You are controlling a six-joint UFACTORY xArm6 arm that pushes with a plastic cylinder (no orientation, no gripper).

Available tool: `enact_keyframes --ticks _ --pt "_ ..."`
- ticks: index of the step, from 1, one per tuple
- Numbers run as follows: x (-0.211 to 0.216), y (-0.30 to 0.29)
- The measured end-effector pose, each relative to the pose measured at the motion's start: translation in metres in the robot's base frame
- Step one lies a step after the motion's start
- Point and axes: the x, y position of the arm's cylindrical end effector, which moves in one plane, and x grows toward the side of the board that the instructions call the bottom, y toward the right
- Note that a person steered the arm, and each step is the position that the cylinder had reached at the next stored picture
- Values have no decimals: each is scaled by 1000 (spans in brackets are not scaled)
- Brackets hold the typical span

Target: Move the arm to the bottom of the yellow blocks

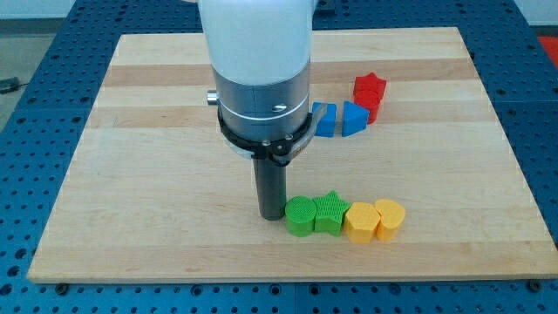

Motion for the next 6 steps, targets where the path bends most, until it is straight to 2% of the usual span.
enact_keyframes --ticks 1,2,3,4,5,6 --pt "0 -40" --pt "33 -38" --pt "71 27" --pt "70 96" --pt "65 132" --pt "65 130"
